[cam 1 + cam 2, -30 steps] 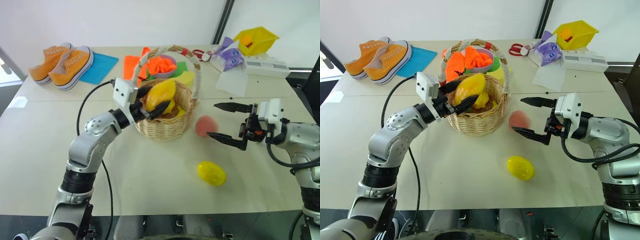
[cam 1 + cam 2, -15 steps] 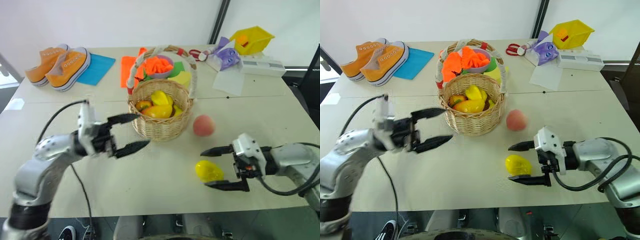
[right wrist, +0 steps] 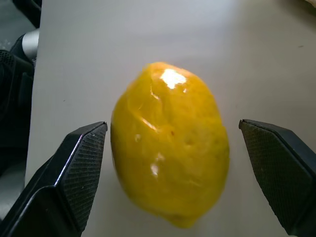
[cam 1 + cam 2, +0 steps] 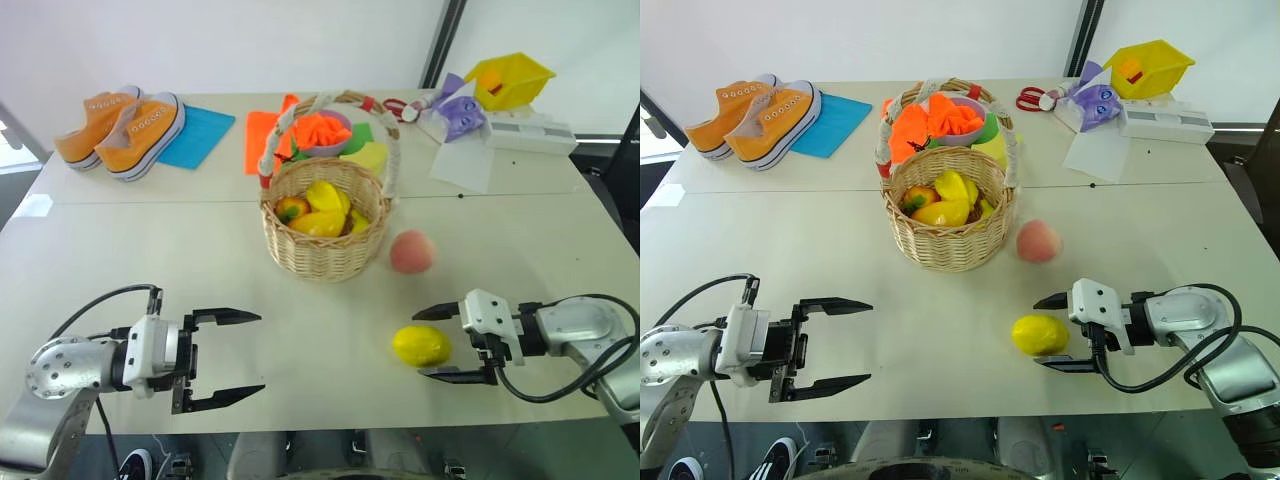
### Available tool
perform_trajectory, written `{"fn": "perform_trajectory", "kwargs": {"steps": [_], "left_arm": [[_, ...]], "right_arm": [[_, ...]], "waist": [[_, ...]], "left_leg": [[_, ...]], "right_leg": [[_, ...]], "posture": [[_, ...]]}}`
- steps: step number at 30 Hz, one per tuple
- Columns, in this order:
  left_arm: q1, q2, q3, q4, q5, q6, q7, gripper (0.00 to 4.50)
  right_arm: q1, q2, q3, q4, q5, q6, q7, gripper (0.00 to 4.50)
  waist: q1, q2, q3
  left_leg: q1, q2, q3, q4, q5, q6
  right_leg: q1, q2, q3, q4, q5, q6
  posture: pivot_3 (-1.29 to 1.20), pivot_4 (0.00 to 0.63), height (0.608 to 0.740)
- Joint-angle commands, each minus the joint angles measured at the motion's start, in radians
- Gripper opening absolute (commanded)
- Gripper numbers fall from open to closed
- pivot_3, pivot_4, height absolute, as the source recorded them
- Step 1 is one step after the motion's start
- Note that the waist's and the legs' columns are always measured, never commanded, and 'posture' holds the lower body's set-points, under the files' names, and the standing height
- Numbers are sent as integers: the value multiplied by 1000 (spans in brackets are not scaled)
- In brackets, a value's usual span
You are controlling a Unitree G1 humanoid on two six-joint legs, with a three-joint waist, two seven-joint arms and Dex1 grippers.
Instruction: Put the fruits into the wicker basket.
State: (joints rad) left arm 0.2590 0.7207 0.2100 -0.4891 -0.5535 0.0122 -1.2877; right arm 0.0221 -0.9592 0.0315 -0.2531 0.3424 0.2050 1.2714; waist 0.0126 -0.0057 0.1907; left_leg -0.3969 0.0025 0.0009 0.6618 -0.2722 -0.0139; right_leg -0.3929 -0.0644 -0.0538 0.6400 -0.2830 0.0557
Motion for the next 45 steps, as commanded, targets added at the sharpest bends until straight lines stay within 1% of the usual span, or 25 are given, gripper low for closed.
{"fn": "perform_trajectory", "kwargs": {"steps": [1, 2, 4, 5, 6, 8, 11, 12, 13, 15, 18, 21, 25, 28, 30, 31, 32, 33, 35, 36, 39, 41, 42, 43, 45], "left_arm": [[-7, -11, -10, 17, 16, -48, 8, 4500], [-8, -14, -14, 23, 19, -54, 11, 4500], [-10, -18, -20, 27, 25, -63, 21, 4500], [-11, -20, -21, 28, 22, -64, 26, 4500], [-12, -21, -22, 28, 19, -62, 32, 4500], [-24, -28, -19, 31, 9, -59, 53, 4500], [-79, -61, -3, 57, -5, -42, 126, 4500], [-98, -73, 5, 65, -14, -31, 153, 4500], [-109, -78, 10, 70, -26, -16, 169, 4500], [-127, -91, 18, 86, -24, -15, 201, 4500], [-146, -100, 21, 118, -4, -18, 231, 4500], [-187, -108, 30, 157, -4, -5, 275, 4500], [-218, -117, 24, 195, 23, -22, 308, 4500], [-201, -123, 14, 175, 26, -19, 318, 4500], [-190, -126, 10, 158, 28, -15, 327, 4500], [-187, -127, 9, 152, 28, -14, 331, 4500], [-184, -127, 8, 148, 28, -13, 334, 4500], [-182, -127, 8, 145, 26, -11, 337, 4500], [-175, -126, 9, 138, 24, -9, 342, 4500], [-172, -126, 9, 136, 23, -7, 343, 4500], [-159, -119, 4, 112, 0, 15, 331, 4500], [-155, -115, 0, 100, -18, 32, 323, 4500], [-152, -111, -7, 84, -30, 48, 317, 4500], [-150, -109, -14, 71, -39, 61, 312, 4500], [-147, -107, -24, 54, -49, 77, 305, 4500]], "right_arm": [[-2, 4, -1, 20, -22, -24, -6, 3963], [-3, 11, -5, 21, -16, -31, -5, 3690], [-9, 23, -25, 1, 38, 9, -1, 2756], [-14, 28, -33, -11, 57, 24, -2, 2431], [-20, 35, -43, -20, 74, 31, -7, 2431], [-43, 50, -90, -56, 188, 109, -9, 2431], [-123, 85, -140, -70, 286, 174, -51, 2431], [-168, 117, -149, -66, 298, 179, -92, 2431], [-215, 152, -152, -56, 286, 168, -140, 2431], [-339, 222, -131, -8, 208, 157, -266, 2431], [-497, 304, -66, 44, 109, 180, -390, 2431], [-581, 366, 31, 61, 13, 169, -443, 2431], [-698, 505, 86, 164, -67, 155, -558, 2431], [-722, 538, 113, 213, -101, 125, -552, 2431], [-720, 543, 114, 238, -123, 114, -561, 3406], [-720, 544, 112, 242, -126, 113, -560, 3686], [-719, 547, 108, 242, -121, 119, -557, 4171], [-715, 550, 97, 232, -101, 145, -550, 4430], [-692, 528, 81, 185, -60, 151, -497, 4430], [-676, 518, 49, 147, -7, 180, -473, 4430], [-578, 445, -84, -24, 247, 310, -359, 4430], [-531, 396, -135, -82, 347, 391, -333, 4430], [-469, 331, -152, -111, 352, 380, -265, 4430], [-428, 285, -167, -115, 334, 370, -240, 4430], [-383, 229, -185, -104, 313, 359, -228, 4430]], "waist": [[1, 0, 0], [1, 0, 0], [1, 0, 0], [1, 0, 0], [1, 0, 0], [0, 0, 0], [0, 0, 0], [0, 0, 0], [-1, 0, 0], [-6, -1, 0], [-5, -1, 0], [0, -1, -1], [-3, -1, -1], [-5, -1, -1], [-2, -2, -1], [-1, -1, -1], [-1, -1, -1], [-2, -2, -1], [-3, -2, -1], [-3, -2, -1], [2, -1, -1], [0, -2, -1], [-1, -2, -1], [-1, -2, -1], [0, -2, -1]], "left_leg": [[0, 0, 0, 0, 0, 0], [0, 0, 0, 0, 0, 0], [0, 0, 0, 0, 0, 0], [0, 0, 0, 0, 0, 0], [0, 0, 0, 0, 0, 0], [0, 0, 0, 0, 0, 0], [1, 0, 0, 0, 0, 0], [1, 0, 0, 1, 0, 0], [1, 0, 0, 1, 0, 0], [2, 0, 0, 1, 0, 0], [2, 0, 0, 1, 0, 0], [0, 0, 0, 1, 0, 0], [-3, 0, 0, 1, 0, 0], [-8, -1, 0, 3, 0, 0], [-10, -1, 0, 3, 0, 0], [-10, -2, 0, 3, 0, 0], [-10, -2, 0, 3, 0, 0], [-10, -2, 0, 3, 0, 0], [-10, -2, 0, 3, 1, 0], [-10, -2, 0, 3, 1, 0], [-11, -2, -1, 3, 0, 0], [-11, -2, -1, 3, 0, 0], [-11, -2, -1, 3, 0, 0], [-11, -2, -1, 3, 0, 0], [-9, -2, -1, 3, 0, 0]], "right_leg": [[0, 0, 0, 0, 0, 0], [0, 0, 0, 0, 0, 0], [0, 0, 0, 0, 0, 0], [0, 0, 0, 0, 0, 0], [0, 0, 0, 0, 0, 0], [0, 0, 0, 1, 0, 0], [0, 0, 0, 2, 0, 1], [1, 0, 0, 2, 0, 1], [1, 0, 0, 3, 0, 1], [0, 1, 0, 4, 1, 1], [-1, 1, 0, 6, 1, 2], [-4, 1, 0, 9, 2, 4], [-6, 1, -1, 10, 3, 5], [-11, 1, -1, 10, 4, 6], [-12, 0, -1, 10, 4, 6], [-12, 0, -1, 10, 4, 6], [-13, 0, -1, 10, 4, 6], [-13, 0, -1, 10, 4, 6], [-12, 0, -1, 10, 4, 6], [-12, 0, -1, 10, 4, 6], [-12, 0, -1, 10, 4, 6], [-12, 0, -1, 9, 4, 6], [-12, 0, -1, 9, 4, 6], [-11, 0, -1, 9, 4, 6], [-10, 0, -1, 9, 4, 6]], "posture": [[0, 150, 740], [0, 150, 740], [0, 150, 740], [0, 150, 740], [0, 150, 740], [0, 150, 740], [0, 150, 740], [0, 150, 740], [0, 150, 740], [0, 150, 740], [0, 150, 740], [0, 150, 740], [0, 150, 740], [0, 150, 740], [0, 150, 740], [0, 150, 740], [0, 150, 740], [0, 150, 740], [0, 150, 740], [0, 150, 740], [0, 150, 740], [0, 150, 740], [0, 150, 740], [0, 150, 740], [0, 150, 740]]}}
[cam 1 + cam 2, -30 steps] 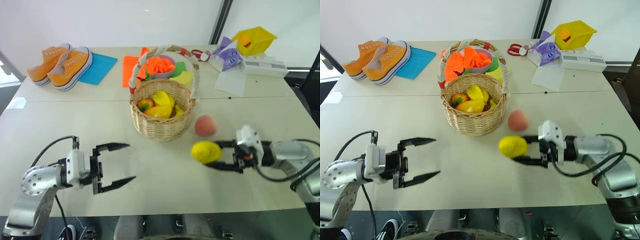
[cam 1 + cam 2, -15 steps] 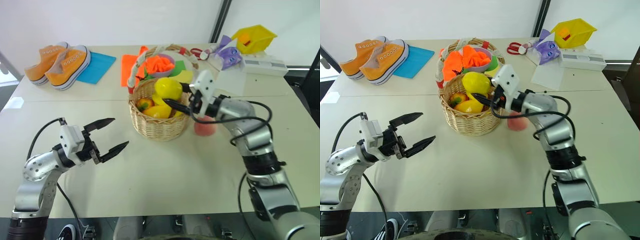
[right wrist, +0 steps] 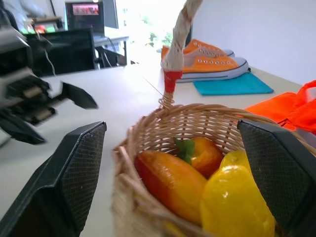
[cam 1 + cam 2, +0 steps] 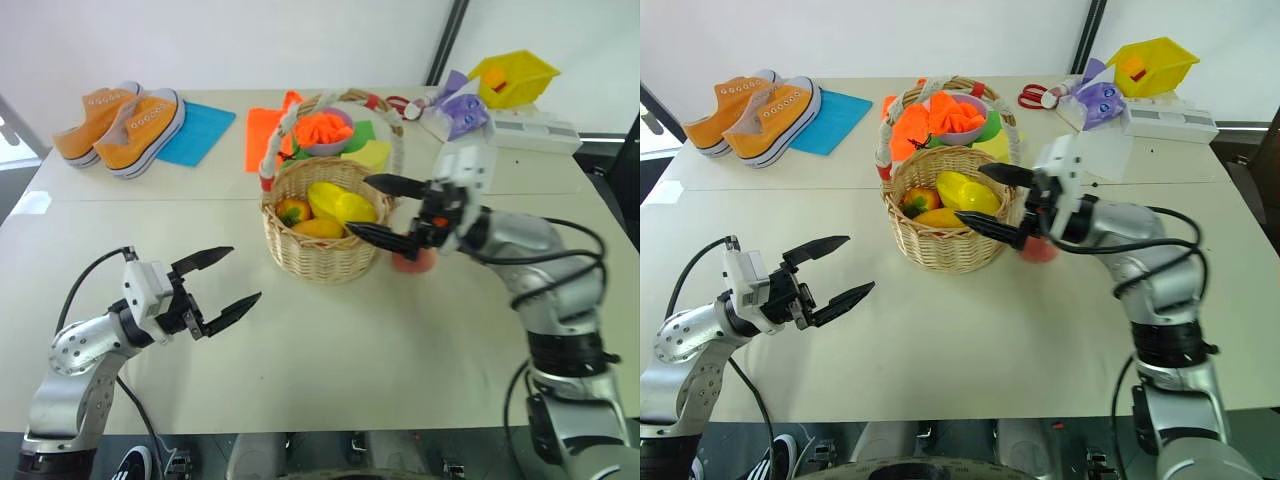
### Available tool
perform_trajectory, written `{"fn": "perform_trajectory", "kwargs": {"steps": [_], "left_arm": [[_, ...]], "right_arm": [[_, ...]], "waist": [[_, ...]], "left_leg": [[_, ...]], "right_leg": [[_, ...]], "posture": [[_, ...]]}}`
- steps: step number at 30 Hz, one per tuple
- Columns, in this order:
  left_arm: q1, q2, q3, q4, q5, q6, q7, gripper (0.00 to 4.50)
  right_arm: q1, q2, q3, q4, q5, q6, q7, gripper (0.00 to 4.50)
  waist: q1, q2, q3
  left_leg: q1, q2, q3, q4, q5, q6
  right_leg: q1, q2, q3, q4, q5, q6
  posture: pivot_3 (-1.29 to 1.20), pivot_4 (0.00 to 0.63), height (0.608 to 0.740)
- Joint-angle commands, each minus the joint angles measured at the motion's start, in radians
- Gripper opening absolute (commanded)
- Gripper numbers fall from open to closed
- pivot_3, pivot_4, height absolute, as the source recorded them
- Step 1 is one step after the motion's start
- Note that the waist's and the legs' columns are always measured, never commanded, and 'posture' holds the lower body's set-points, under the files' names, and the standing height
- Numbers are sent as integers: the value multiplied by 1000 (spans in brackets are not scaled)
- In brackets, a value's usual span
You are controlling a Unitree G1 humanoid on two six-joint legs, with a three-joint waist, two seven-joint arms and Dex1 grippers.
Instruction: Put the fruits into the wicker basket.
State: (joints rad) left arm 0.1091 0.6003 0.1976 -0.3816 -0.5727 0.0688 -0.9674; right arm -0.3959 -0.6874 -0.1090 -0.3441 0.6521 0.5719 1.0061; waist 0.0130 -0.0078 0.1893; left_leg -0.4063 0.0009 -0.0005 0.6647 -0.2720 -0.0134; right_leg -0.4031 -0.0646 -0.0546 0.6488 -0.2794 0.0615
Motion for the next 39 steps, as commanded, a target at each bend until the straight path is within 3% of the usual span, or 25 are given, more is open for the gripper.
{"fn": "perform_trajectory", "kwargs": {"steps": [1, 7, 19, 31, 36, 39], "left_arm": [[3, 14, -14, -57, -31, 24, -17, 4500], [-2, 6, -58, -68, -3, 22, -27, 4500], [33, 3, -82, -80, 36, 4, -12, 4500], [39, -6, -88, -75, 55, -13, -1, 4500], [41, -6, -79, -69, 54, -15, 2, 4500], [49, -8, -65, -68, 46, -11, 14, 4500]], "right_arm": [[39, -52, -50, -1, 3, -7, 27, 4430], [125, -113, -8, 267, -254, -274, 14, 4430], [69, -26, 9, 342, -266, -278, -18, 4430], [3, 33, 104, 472, -385, -281, -91, 4430], [-3, 36, 51, 449, -318, -228, -75, 3067], [61, -30, -7, 303, -195, -164, 37, 2970]], "waist": [[-6, 1, 0], [-5, 1, 0], [0, 1, 0], [-1, 1, 0], [-1, 1, 0], [3, 1, 0]], "left_leg": [[0, 0, 0, 0, 0, 0], [6, 0, 1, 0, 0, 0], [7, 1, 2, 0, 0, 0], [8, 1, 2, 0, 0, 0], [8, 1, 2, 0, 0, 0], [7, 1, 2, 0, 0, 0]], "right_leg": [[0, 0, 0, 0, 0, 0], [4, 1, 2, 2, 0, -1], [5, 3, 2, 2, 0, 0], [5, 3, 2, 2, 0, -1], [5, 3, 2, 2, 0, -1], [5, 3, 2, 2, 0, -1]], "posture": [[0, 150, 740], [0, 150, 740], [0, 150, 740], [0, 150, 740], [0, 150, 740], [0, 150, 740]]}}
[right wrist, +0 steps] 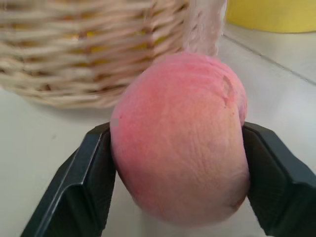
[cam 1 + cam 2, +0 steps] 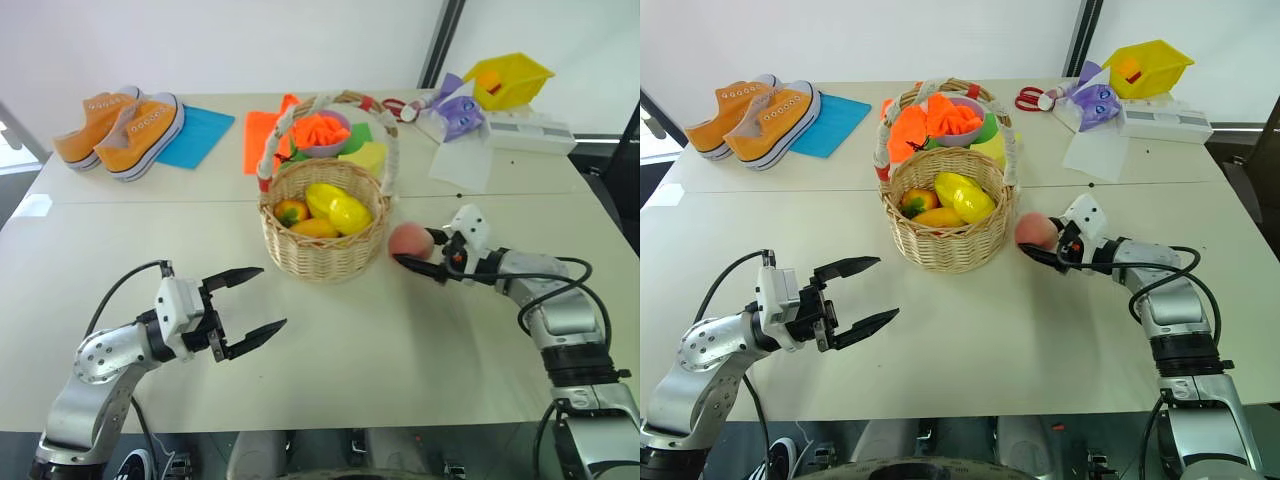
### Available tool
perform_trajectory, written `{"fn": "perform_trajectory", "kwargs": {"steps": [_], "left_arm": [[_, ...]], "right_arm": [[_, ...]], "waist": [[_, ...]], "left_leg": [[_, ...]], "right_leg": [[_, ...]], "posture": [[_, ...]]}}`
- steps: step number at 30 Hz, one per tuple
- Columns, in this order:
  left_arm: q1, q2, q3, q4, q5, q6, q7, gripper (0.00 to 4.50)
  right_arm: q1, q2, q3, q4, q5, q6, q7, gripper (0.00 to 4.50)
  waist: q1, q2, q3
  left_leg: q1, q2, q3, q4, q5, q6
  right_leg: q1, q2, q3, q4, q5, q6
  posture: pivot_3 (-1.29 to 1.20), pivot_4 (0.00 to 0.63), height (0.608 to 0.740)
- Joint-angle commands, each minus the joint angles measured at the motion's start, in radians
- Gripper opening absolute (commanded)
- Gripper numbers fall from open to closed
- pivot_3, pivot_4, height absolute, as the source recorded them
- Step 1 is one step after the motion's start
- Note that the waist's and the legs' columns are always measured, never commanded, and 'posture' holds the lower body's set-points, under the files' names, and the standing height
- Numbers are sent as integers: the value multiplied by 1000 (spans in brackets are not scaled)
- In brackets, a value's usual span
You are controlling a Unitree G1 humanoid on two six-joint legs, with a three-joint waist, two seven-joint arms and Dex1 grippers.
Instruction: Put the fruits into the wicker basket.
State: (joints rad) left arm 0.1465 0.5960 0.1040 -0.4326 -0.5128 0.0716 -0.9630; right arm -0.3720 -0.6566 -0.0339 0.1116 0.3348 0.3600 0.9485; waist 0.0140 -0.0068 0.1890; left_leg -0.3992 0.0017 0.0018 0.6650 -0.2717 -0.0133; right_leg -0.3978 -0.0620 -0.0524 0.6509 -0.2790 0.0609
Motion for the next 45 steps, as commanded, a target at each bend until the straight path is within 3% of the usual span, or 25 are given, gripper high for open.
{"fn": "perform_trajectory", "kwargs": {"steps": [1, 5, 8, 13, 19, 20, 21, 23, 27, 32, 36, 45], "left_arm": [[13, -8, 36, -16, -21, -10, 18, 4500], [0, -29, 62, 8, -17, -24, 50, 4500], [-17, -38, 82, 46, -7, -42, 62, 4500], [-70, -61, 98, 85, 39, -82, 120, 4500], [-72, -86, 80, 61, 52, -75, 166, 4500], [-67, -89, 77, 54, 51, -74, 169, 4500], [-61, -93, 76, 47, 47, -73, 172, 4500], [-49, -96, 74, 37, 45, -72, 175, 4500], [-37, -96, 76, 31, 39, -69, 172, 4500], [-35, -87, 85, 30, 29, -68, 163, 4500], [-40, -86, 91, 34, 15, -61, 158, 4500], [-96, -93, 52, 55, 16, -55, 142, 4500]], "right_arm": [[63, -96, -113, -217, 197, 116, 136, 2970], [81, -157, -189, -399, 386, 230, 193, 2970], [-14, -90, -152, -472, 426, 267, 91, 2970], [-225, 121, 95, -435, 148, 138, -131, 2970], [-300, 242, 183, -278, 8, 55, -222, 2970], [-301, 253, 178, -257, 20, 64, -213, 2970], [-304, 260, 171, -239, 20, 65, -216, 3985], [-301, 247, 173, -227, 7, 53, -196, 4458], [-273, 215, 141, -285, 70, 72, -123, 4458], [-192, 139, -49, -382, 276, 158, -56, 4458], [-89, 70, -126, -392, 293, 163, -54, 4458], [-169, 208, -88, -179, 77, -1, -318, 4458]], "waist": [[1, 0, 0], [-4, 1, 0], [-16, 0, 0], [-26, 0, 0], [-14, -2, -1], [-13, -2, -1], [-11, -2, -1], [-9, -2, -1], [-9, -2, -1], [-3, -1, -1], [-1, -2, -1], [-29, -1, -1]], "left_leg": [[-1, 0, 0, 0, 0, 0], [0, 0, 0, 0, 0, 0], [5, 2, 0, 0, 0, 0], [6, 4, 0, 0, 0, 0], [-4, 1, 0, 0, 0, -1], [-6, 1, 0, 0, 0, -1], [-8, 0, 0, 1, 0, -1], [-8, 0, 0, 1, 0, -1], [-8, 0, 0, 1, 0, -1], [-8, 0, 0, 1, 0, 0], [-8, 0, 0, 1, 0, 0], [-5, 1, 0, 1, 1, -1]], "right_leg": [[0, 0, 0, 0, 0, 0], [0, -1, 0, -1, 0, 0], [3, 0, 0, -1, 0, 0], [4, 3, 0, 1, 1, -2], [-4, 0, 0, 0, 1, -1], [-6, 0, 0, 0, 1, -1], [-8, -1, 0, 0, 2, 0], [-9, -1, 0, 0, 2, 0], [-9, -1, 0, 0, 2, 0], [-8, -1, 0, 0, 2, 0], [-7, -1, 0, -1, 2, 0], [-7, 2, 0, 4, 2, 0]], "posture": [[0, 150, 740], [0, 150, 740], [0, 150, 740], [0, 150, 740], [0, 150, 740], [0, 150, 740], [0, 150, 740], [0, 150, 740], [0, 150, 740], [0, 150, 740], [0, 150, 740], [0, 150, 740]]}}
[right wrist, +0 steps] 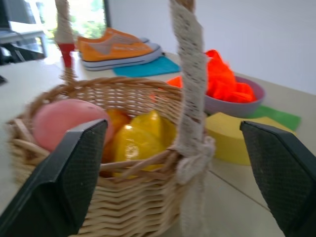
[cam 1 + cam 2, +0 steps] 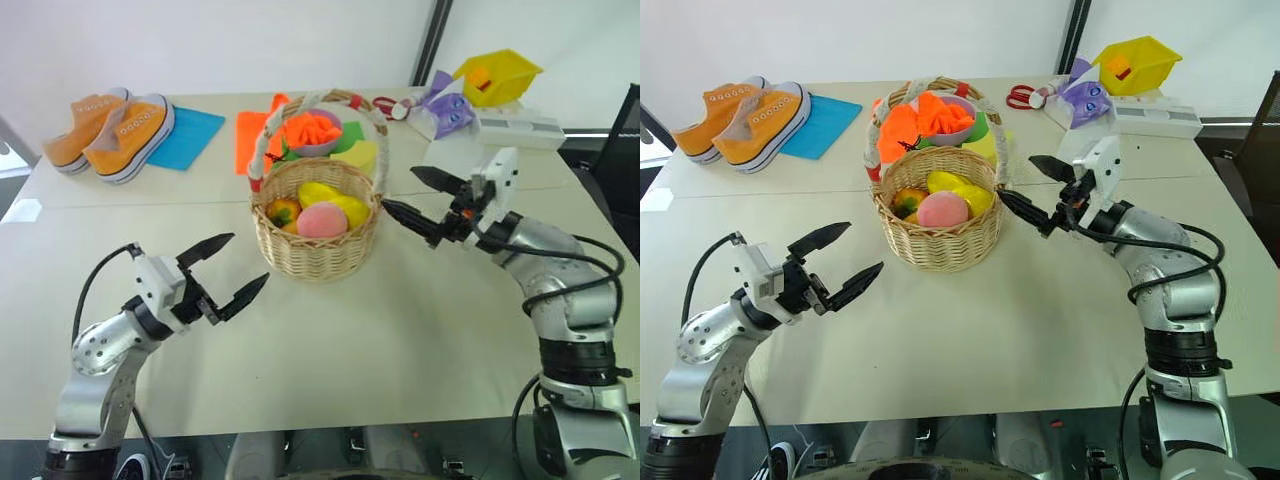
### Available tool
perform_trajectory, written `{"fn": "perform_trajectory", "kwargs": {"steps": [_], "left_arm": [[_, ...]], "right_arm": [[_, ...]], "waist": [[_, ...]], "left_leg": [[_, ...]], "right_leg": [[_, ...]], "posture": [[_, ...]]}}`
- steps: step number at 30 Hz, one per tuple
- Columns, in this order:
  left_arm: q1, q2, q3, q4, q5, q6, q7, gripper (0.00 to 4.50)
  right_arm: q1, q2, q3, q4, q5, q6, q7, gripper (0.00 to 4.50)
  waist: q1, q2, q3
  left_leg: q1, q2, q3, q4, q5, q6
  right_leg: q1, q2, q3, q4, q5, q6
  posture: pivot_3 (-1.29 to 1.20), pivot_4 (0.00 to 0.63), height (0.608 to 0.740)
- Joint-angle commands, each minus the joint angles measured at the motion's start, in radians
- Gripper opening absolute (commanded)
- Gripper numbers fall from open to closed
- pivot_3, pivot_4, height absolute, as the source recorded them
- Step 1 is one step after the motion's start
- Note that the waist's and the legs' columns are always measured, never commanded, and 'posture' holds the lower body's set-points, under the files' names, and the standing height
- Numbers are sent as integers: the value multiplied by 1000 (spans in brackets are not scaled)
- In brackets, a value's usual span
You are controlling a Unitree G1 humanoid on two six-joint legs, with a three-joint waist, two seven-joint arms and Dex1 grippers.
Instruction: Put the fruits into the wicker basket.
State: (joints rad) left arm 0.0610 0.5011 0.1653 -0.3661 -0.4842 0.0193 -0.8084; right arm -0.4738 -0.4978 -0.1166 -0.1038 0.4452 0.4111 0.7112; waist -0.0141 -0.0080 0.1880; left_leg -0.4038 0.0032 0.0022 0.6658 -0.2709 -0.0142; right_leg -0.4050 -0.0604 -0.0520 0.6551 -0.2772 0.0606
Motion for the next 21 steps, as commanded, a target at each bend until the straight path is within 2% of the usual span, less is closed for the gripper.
{"fn": "perform_trajectory", "kwargs": {"steps": [1, 3, 7, 10, 17, 21], "left_arm": [[-14, 2, -12, -10, -12, -2, -14, 4500], [-17, 1, -15, -7, -10, -2, -14, 4500], [-13, 0, -20, -5, -3, -7, -17, 4500], [-3, 0, -17, -15, -8, -4, -13, 4500], [-10, -14, -32, -14, -1, -12, -4, 4500], [-24, -22, -45, -1, -1, -15, -8, 4500]], "right_arm": [[-73, 69, -2, 39, -14, -46, -70, 4458], [-72, 100, 25, 31, 10, -46, -25, 4458], [-101, 153, 41, 99, -26, -73, -55, 4458], [-143, 188, 17, 163, -34, -108, -105, 3577], [-113, 173, -5, 173, -58, -150, -132, 8], [-92, 95, -125, 188, -64, -199, -194, 8]], "waist": [[0, 0, 0], [3, 0, 0], [4, 0, 0], [3, 0, 0], [5, 0, 0], [10, 0, 0]], "left_leg": [[0, 0, 0, 0, 0, 0], [0, 0, 0, 0, 0, 0], [-1, 0, 0, 0, 0, 0], [-1, -1, 0, 1, 0, 0], [-1, -1, 0, 1, 0, 0], [-1, -1, 0, 1, 0, 0]], "right_leg": [[0, 0, 0, 0, 0, 0], [0, 0, 0, 0, 0, 0], [0, 0, 0, 0, 0, 0], [0, -1, 0, 0, 0, 0], [0, -1, 0, 0, 0, 0], [0, -1, 0, 0, 0, 0]], "posture": [[0, 150, 740], [0, 150, 740], [0, 150, 740], [0, 150, 740], [0, 150, 740], [0, 150, 740]]}}
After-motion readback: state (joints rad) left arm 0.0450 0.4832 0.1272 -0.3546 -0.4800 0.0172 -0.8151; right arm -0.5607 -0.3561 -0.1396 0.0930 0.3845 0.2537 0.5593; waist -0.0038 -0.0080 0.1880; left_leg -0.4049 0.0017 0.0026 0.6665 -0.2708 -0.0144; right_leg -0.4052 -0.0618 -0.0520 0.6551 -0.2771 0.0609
